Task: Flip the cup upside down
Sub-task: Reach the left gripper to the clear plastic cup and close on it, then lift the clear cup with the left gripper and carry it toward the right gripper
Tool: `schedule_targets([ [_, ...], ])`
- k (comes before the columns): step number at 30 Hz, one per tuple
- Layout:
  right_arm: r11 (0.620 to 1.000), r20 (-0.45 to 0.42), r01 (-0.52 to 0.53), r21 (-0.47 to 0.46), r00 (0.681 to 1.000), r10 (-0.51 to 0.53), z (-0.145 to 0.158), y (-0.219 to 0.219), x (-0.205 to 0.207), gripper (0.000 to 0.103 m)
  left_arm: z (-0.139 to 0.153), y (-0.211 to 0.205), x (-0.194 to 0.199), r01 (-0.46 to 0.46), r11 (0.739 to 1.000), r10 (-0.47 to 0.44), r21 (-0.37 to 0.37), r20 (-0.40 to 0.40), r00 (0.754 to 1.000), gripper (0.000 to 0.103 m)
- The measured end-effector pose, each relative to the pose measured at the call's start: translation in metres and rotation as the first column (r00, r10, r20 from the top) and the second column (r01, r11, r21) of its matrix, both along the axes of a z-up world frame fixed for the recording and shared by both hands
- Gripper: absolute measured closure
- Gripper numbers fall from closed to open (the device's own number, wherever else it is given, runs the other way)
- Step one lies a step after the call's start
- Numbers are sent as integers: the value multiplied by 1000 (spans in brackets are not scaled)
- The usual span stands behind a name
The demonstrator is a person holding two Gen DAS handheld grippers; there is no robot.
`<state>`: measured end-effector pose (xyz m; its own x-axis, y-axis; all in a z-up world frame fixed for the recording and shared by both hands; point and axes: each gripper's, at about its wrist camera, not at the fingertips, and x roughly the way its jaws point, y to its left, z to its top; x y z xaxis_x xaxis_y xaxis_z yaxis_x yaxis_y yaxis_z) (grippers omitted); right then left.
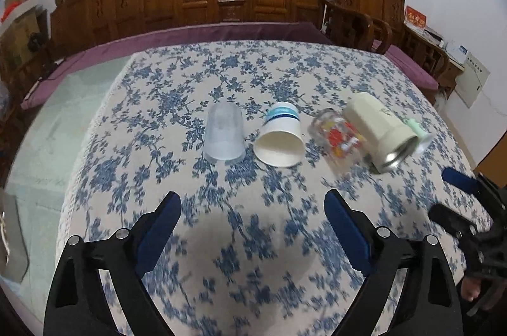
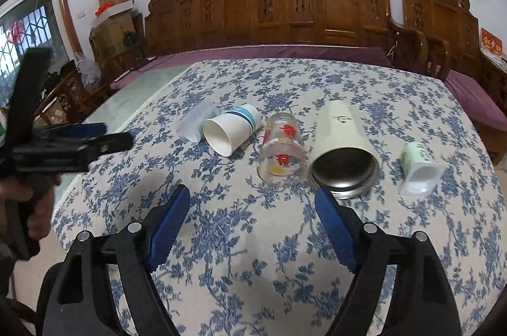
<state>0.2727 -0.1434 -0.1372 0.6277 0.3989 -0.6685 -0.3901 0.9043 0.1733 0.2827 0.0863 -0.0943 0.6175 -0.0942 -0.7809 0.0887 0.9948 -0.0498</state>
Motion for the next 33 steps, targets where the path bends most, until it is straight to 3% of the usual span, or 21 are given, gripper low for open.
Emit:
schedule_targets([
  [11, 1000, -45, -28, 11, 999, 29, -21, 23, 10, 25, -37, 12, 98, 5, 1000, -3, 16, -122, 993, 29],
  [21, 999, -56, -33, -1, 998, 33, -29, 16, -1, 25, -70, 23, 155, -49, 999, 46, -4, -241, 969, 39],
  [28, 1000, -71, -13, 0, 997, 13, -32, 5, -11, 25, -93, 39, 163, -136, 986, 96, -99, -333, 938, 49],
  [33, 1000, -58, -12, -16, 998, 11, -27, -3, -24, 25, -76, 38, 139, -140, 982, 96, -124, -304, 948, 50],
])
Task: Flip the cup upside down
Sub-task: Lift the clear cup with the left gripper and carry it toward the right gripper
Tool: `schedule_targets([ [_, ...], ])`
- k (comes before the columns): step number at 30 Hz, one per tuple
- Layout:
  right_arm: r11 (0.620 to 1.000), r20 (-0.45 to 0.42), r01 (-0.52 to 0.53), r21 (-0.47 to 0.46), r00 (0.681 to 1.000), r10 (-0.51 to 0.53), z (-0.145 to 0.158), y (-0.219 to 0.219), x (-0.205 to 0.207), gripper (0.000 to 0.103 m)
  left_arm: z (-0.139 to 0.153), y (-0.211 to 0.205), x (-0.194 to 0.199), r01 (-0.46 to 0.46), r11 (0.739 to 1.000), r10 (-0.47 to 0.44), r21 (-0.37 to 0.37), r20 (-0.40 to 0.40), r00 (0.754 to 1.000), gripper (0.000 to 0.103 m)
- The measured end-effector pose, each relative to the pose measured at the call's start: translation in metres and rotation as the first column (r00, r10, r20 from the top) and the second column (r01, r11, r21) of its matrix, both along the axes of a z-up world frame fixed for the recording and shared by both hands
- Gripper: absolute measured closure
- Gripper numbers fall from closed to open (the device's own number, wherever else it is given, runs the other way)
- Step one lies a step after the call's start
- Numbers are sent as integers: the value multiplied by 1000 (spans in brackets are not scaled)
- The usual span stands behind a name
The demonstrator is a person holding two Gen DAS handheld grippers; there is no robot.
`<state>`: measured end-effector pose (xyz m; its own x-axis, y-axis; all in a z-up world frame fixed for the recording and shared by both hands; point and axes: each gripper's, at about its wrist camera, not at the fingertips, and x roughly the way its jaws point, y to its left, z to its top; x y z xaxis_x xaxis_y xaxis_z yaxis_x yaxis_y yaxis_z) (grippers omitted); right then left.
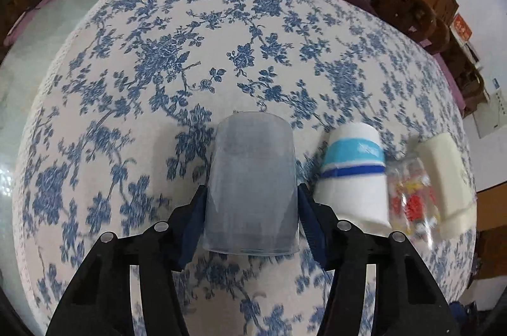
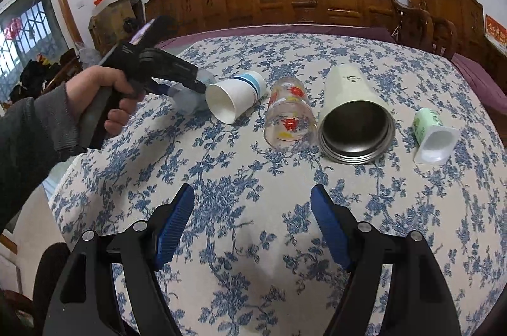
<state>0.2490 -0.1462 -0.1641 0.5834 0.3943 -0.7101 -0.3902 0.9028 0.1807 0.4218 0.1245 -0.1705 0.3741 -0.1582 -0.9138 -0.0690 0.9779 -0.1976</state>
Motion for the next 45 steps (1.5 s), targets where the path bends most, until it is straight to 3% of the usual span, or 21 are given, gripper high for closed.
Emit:
schedule_targets([
  [7, 999, 32, 42, -1, 999, -42, 9, -22, -23, 25, 30, -17, -58, 49, 998, -52, 45, 63, 997, 49],
  [13, 996, 44, 84, -14, 996, -83, 8, -46, -36, 25, 47, -40, -120, 91, 996, -92, 14, 126, 988, 49],
  [23, 990, 53, 144, -8, 988, -144, 5, -76, -49, 25, 43, -102, -183, 201, 979, -201, 20, 184, 962, 49],
  [37, 983, 41, 183, -17, 982, -182, -10, -99, -68, 25, 9, -178, -217, 324, 939, -342, 115, 200, 918, 49],
  [45, 980, 33, 197, -34, 980, -196, -14, -99, -67, 25, -11, -179, -210, 320, 944, -329, 79, 177, 928, 49],
])
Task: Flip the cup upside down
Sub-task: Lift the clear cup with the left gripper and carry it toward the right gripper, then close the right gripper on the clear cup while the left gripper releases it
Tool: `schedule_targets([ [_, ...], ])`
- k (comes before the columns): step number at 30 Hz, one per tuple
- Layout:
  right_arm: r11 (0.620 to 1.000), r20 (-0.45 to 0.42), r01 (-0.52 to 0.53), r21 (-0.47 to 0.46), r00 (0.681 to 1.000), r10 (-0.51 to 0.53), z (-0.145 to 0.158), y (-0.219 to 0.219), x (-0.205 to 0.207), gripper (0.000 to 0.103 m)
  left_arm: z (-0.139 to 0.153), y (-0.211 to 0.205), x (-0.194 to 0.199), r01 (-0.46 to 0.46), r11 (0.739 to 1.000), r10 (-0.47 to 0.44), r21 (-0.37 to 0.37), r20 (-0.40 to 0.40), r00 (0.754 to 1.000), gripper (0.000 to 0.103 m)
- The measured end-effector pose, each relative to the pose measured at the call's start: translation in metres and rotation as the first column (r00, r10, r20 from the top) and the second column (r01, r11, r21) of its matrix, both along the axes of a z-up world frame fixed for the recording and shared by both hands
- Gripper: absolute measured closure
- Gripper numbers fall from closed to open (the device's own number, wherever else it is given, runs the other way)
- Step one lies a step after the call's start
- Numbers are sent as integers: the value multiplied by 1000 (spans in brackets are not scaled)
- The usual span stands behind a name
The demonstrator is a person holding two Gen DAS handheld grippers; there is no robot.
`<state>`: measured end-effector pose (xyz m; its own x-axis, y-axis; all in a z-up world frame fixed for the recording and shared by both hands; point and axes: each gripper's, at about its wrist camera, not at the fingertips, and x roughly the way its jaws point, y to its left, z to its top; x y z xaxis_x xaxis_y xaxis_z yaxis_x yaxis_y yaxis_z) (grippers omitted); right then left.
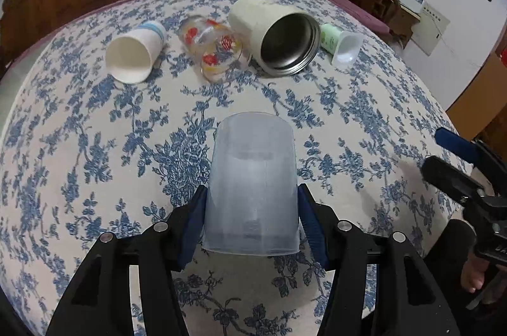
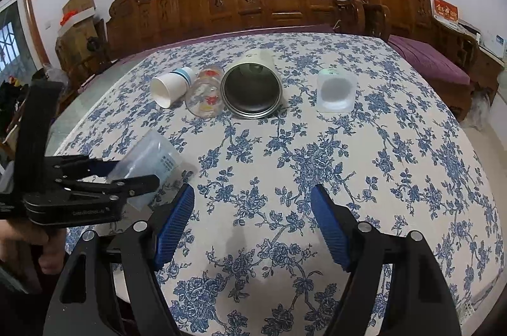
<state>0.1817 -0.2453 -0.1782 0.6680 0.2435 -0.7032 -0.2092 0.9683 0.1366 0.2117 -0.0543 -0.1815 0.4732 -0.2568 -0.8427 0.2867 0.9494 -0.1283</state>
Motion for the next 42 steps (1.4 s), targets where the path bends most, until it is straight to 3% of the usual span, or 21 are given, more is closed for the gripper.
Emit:
schedule_targets([
  [6, 1000, 1, -4, -26, 1000, 4, 5, 6, 0, 25, 2, 7, 0, -16, 999, 16, -36, 0, 1000, 42],
  [12, 999, -3, -18, -36, 1000, 18, 15, 19, 5, 25, 36, 23, -13, -48, 999, 49, -14, 124, 991, 29],
  [14, 999, -10, -28, -36, 1000, 28, 17, 26, 9, 25, 46, 33, -16, -74, 997, 74, -8, 173, 982, 17],
  [16, 999, -19, -36, -32, 999, 35, 19, 33, 13, 25, 52, 44, -17, -94, 996, 93, -5, 208, 974, 12],
  [26, 998, -115, -60, 35, 991, 63, 13, 70, 45, 25, 71, 110, -6, -229, 972, 234, -53, 272, 933, 11],
  [32, 994, -196, -72, 82, 977, 87, 1, 97, 66, 25, 68, 129, -1, -290, 957, 285, -23, 283, 916, 11],
  [37, 991, -288, -59, 121, 953, 92, -15, 111, 82, 27, 65, 136, 1, -315, 949, 307, -15, 277, 911, 11],
  [42, 982, -405, -21, 187, 909, 97, -35, 116, 98, 30, 64, 138, 3, -321, 947, 313, -16, 276, 909, 11],
])
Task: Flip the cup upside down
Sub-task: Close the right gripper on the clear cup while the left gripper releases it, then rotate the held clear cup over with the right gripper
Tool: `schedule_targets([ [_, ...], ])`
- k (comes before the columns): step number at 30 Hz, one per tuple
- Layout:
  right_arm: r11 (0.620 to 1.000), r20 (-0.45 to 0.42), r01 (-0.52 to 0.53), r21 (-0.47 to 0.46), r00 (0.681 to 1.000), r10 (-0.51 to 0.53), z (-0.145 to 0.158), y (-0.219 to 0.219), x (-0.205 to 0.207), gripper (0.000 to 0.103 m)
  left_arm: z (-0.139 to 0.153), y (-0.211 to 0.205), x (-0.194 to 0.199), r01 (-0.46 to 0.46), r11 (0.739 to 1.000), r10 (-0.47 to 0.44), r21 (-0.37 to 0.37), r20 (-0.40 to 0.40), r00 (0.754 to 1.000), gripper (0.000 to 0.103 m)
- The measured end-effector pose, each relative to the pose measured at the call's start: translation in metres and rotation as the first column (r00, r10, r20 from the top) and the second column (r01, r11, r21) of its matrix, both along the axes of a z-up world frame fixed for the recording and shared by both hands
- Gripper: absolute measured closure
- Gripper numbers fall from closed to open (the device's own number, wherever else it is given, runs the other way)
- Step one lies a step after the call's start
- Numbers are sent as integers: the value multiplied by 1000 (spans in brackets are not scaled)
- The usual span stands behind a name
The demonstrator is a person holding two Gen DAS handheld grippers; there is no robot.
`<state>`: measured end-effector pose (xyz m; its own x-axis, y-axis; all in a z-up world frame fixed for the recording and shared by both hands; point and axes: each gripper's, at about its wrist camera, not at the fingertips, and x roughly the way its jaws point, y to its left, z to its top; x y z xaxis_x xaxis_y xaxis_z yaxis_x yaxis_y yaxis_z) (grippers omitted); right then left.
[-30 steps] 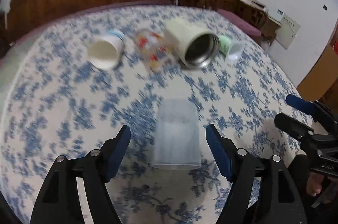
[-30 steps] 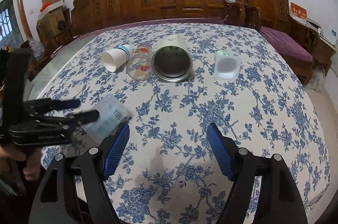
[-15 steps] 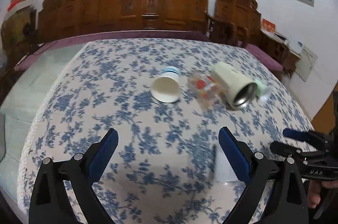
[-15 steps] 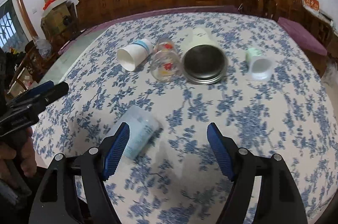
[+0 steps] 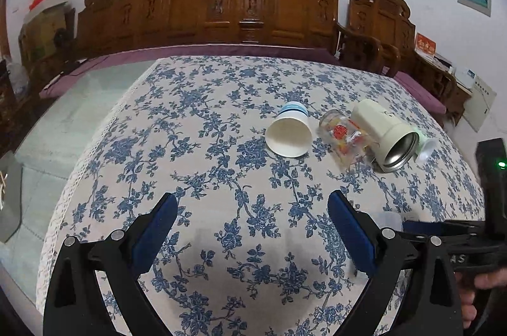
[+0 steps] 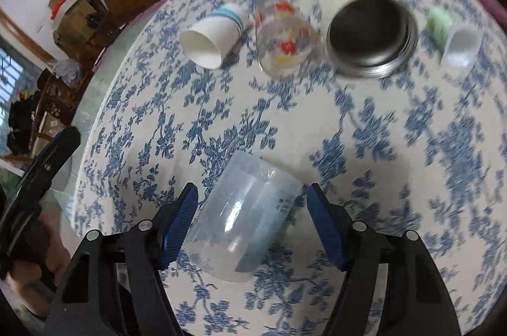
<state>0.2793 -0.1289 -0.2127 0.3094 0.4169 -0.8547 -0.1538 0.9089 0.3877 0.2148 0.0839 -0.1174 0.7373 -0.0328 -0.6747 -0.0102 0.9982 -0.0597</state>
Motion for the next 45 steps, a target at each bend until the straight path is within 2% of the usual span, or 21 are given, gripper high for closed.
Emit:
schedule_targets([
  [7, 998, -126, 21, 54, 992, -14, -19, 2, 16, 30, 0, 1, 1, 1, 1000, -1, -5, 1, 1000, 11],
  [12, 997, -151, 30, 69, 988, -20, -24, 1, 25, 31, 0, 0, 0, 3, 1000, -3, -4, 1, 1000, 11],
  [15, 995, -162, 31, 96, 987, -15, -24, 0, 28, 38, 1, 0, 0, 5, 1000, -5, -5, 1, 1000, 11],
  [19, 996, -70, -4, 89, 998, 10, -11, -3, 23, 39, 0, -2, 0, 8, 1000, -8, -2, -3, 1000, 11],
  [21, 998, 7, -26, 62, 1000, 26, -1, -4, 20, 39, 1, -3, 1, 11, 1000, -11, -3, -3, 1000, 11],
  [23, 999, 118, -42, -8, 992, 42, 12, -3, 16, 40, 1, -5, 1, 15, 1000, -15, -1, -3, 1000, 11],
  [26, 987, 298, -55, -151, 950, 98, 29, 4, 6, 40, 0, -7, 0, 21, 1000, -21, 5, -3, 1000, 11],
  [28, 969, 380, -48, -243, 914, 140, 33, 10, 0, 40, 0, -7, 0, 23, 1000, -23, 7, -4, 1000, 11],
  [29, 948, 426, -42, -315, 887, 181, 33, 15, -5, 40, -1, -8, 1, 23, 1000, -23, 9, -4, 1000, 11],
  [32, 909, 478, -29, -416, 844, 245, 25, 20, -10, 40, -2, -8, 1, 22, 1000, -22, 10, -8, 1000, 11],
  [37, 886, 516, -5, -463, 812, 274, 15, 12, -22, 40, -2, -8, 1, 22, 1000, -22, 11, -7, 1000, 11],
  [41, 890, 538, 16, -456, 802, 261, 13, 13, -40, 41, -3, -9, 0, 24, 1000, -24, 12, -7, 1000, 11],
  [45, 896, 530, 3, -445, 807, 260, 13, 11, -54, 42, -3, -10, 0, 24, 1000, -24, 12, -8, 1000, 11],
])
